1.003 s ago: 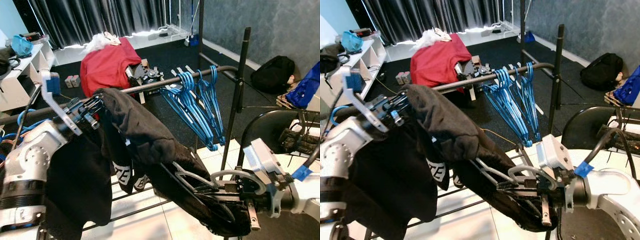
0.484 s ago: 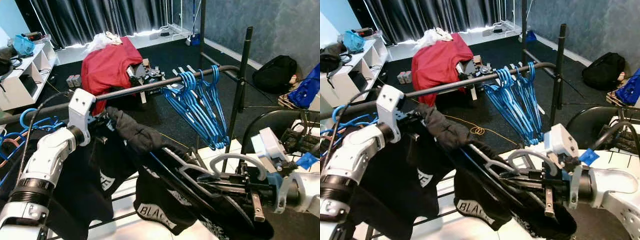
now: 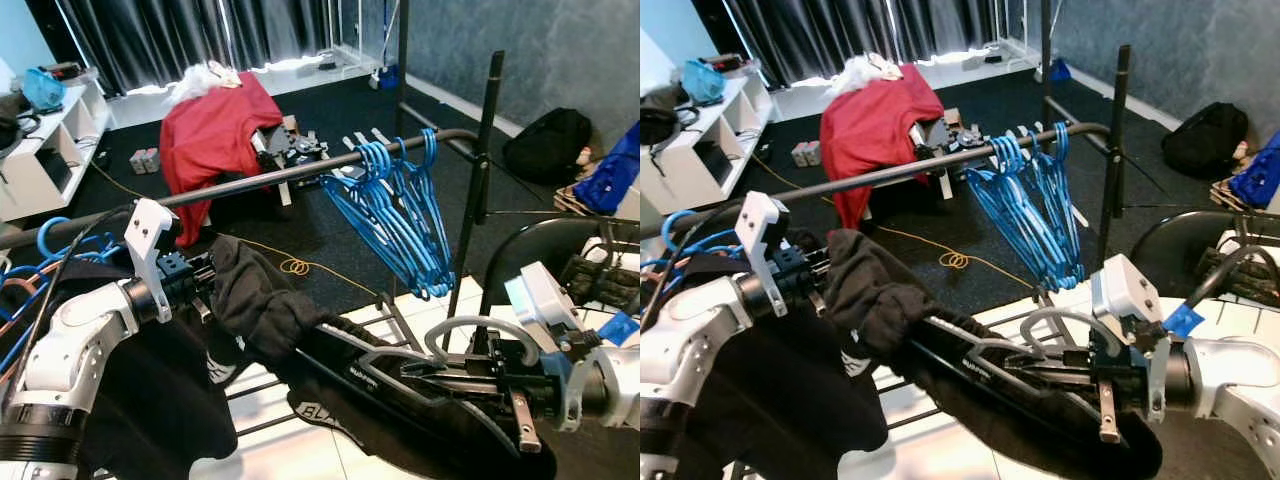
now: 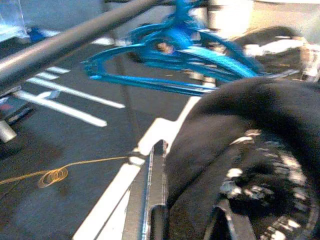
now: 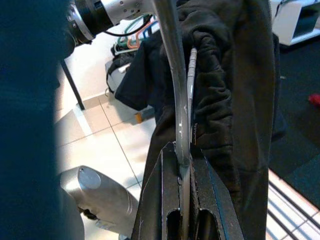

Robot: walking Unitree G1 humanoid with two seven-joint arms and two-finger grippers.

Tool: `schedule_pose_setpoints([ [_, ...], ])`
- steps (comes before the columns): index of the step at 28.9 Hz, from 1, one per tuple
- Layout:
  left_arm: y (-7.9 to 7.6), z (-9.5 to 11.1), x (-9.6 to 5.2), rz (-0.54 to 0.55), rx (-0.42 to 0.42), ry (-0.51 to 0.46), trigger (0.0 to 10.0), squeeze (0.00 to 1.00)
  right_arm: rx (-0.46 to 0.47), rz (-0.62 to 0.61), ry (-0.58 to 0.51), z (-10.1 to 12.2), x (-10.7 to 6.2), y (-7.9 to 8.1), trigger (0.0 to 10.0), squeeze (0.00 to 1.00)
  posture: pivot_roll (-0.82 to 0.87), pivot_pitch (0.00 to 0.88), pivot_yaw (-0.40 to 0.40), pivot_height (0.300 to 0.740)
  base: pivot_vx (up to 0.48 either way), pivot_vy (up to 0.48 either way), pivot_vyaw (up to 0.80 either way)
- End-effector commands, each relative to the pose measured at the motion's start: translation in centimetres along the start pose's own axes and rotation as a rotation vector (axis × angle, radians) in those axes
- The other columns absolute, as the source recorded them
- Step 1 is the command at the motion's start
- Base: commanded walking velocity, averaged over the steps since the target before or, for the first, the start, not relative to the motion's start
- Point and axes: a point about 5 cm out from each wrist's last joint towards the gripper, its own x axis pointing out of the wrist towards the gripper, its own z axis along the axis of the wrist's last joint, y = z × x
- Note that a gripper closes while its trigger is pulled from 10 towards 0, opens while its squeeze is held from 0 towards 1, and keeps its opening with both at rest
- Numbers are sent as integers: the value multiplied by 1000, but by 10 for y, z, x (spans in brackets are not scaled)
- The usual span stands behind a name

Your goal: Hang hanger

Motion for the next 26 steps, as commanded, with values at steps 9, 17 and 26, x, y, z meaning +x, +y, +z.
schedule_pose_setpoints([
  [9, -5, -5, -15, -61, -6, 43, 10000, 1000, -30, 23, -46, 9, -1, 1, 0, 0, -177, 0, 131, 740, 0, 0, 0],
  [17, 10, -9, -67, -84, 78, 290, 10000, 1000, -50, -23, -26, 13, -17, -5, 0, 0, -183, 0, 133, 740, 0, 0, 0],
  [26, -3, 38, -80, -242, 43, 71, 10000, 0, -62, -53, -28, 19, -29, -11, 0, 0, -179, 0, 128, 740, 0, 0, 0],
])
